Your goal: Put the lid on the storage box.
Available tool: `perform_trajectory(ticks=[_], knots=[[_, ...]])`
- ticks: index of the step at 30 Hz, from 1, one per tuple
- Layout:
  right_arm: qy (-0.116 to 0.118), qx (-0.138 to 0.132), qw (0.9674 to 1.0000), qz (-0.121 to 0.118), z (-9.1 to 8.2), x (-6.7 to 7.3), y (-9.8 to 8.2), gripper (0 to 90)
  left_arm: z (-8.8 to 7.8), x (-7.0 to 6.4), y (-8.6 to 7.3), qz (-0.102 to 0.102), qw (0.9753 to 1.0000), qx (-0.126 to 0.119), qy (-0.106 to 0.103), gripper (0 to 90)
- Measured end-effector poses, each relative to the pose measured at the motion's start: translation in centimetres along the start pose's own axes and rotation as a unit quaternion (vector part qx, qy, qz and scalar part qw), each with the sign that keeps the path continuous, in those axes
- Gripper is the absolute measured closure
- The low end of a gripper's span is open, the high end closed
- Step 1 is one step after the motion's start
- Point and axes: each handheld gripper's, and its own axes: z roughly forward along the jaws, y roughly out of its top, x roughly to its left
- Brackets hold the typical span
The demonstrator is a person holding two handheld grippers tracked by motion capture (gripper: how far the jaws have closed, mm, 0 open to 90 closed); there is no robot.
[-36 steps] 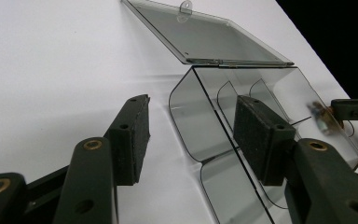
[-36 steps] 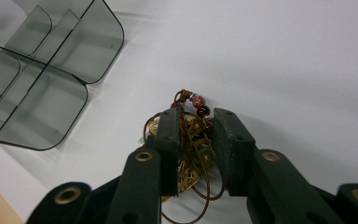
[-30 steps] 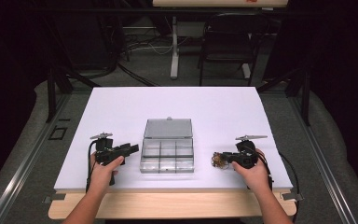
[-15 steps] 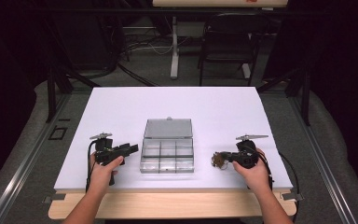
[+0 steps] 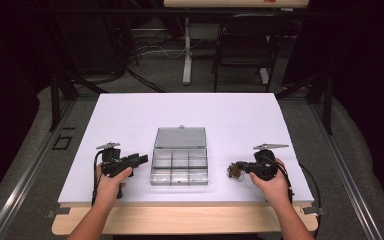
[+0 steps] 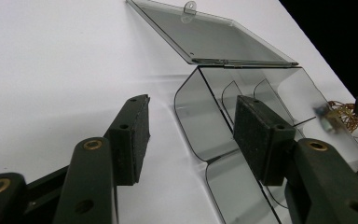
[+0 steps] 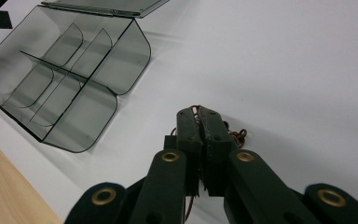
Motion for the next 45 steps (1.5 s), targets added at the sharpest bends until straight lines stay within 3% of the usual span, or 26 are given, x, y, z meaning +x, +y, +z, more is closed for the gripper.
perform_trajectory(ticks=[32,45], knots=[[-0.002,-0.036,0.9991,-0.021,-1.3,1.0,0.9,88.1,-0.2,0.2,0.0,0.002,1.0000,-0.001,0.005,46.0],[-0.004,-0.043,0.9985,-0.033,-1.7,1.6,2.2,88.1,-0.4,0.2,0.0,-0.001,0.9999,-0.006,0.008,46.0]])
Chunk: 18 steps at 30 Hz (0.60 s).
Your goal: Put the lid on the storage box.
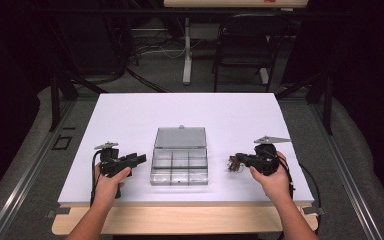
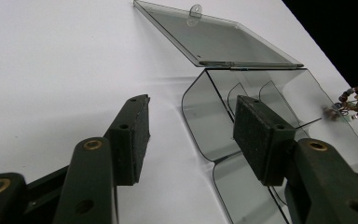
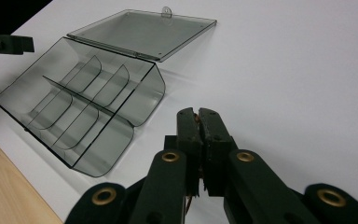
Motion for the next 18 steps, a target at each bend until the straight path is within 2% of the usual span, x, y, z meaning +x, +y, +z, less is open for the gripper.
perform_trajectory(ticks=[7,18], knots=[[0.000,0.002,1.0000,-0.002,-0.1,0.1,0.5,88.0,-0.1,0.1,0.0,0.003,1.0000,-0.001,0.001,46.0],[0.006,-0.011,0.9998,-0.017,-0.2,0.9,2.2,88.1,-0.1,0.2,0.0,0.004,1.0000,0.002,0.002,46.0]])
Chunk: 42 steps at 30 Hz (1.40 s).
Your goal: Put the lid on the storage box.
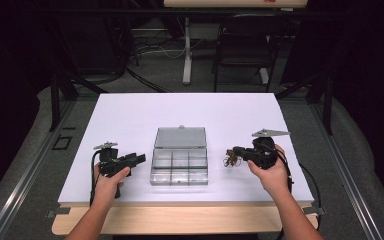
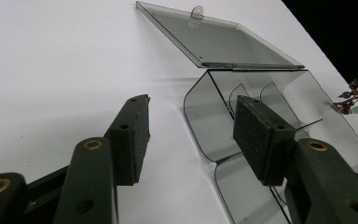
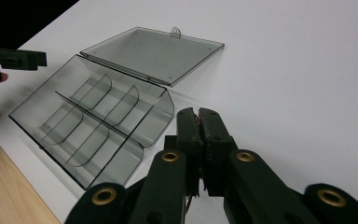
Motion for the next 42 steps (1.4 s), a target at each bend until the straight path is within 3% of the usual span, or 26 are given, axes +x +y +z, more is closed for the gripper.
perform_trajectory(ticks=[20,42], knots=[[0.023,0.000,0.9988,-0.044,0.9,2.9,3.1,88.1,-0.2,0.1,0.1,-0.002,1.0000,-0.005,0.000,46.0],[0.045,0.004,0.9963,-0.073,2.3,5.5,4.4,88.1,-0.3,0.2,0.1,-0.003,1.0000,-0.007,0.001,46.0]])
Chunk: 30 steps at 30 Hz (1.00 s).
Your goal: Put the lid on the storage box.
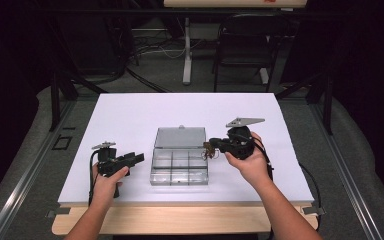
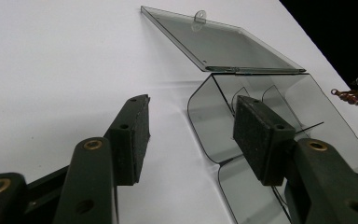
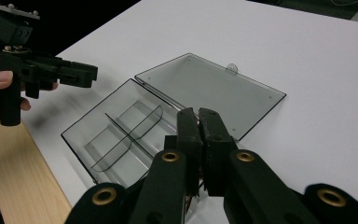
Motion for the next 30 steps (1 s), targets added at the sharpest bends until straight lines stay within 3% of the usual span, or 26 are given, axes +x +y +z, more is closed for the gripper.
perform_trajectory(ticks=[30], knots=[[0.023,0.027,0.9990,-0.027,2.3,2.3,-0.6,88.1,-0.1,0.1,0.0,0.001,1.0000,-0.001,0.002,46.1]])
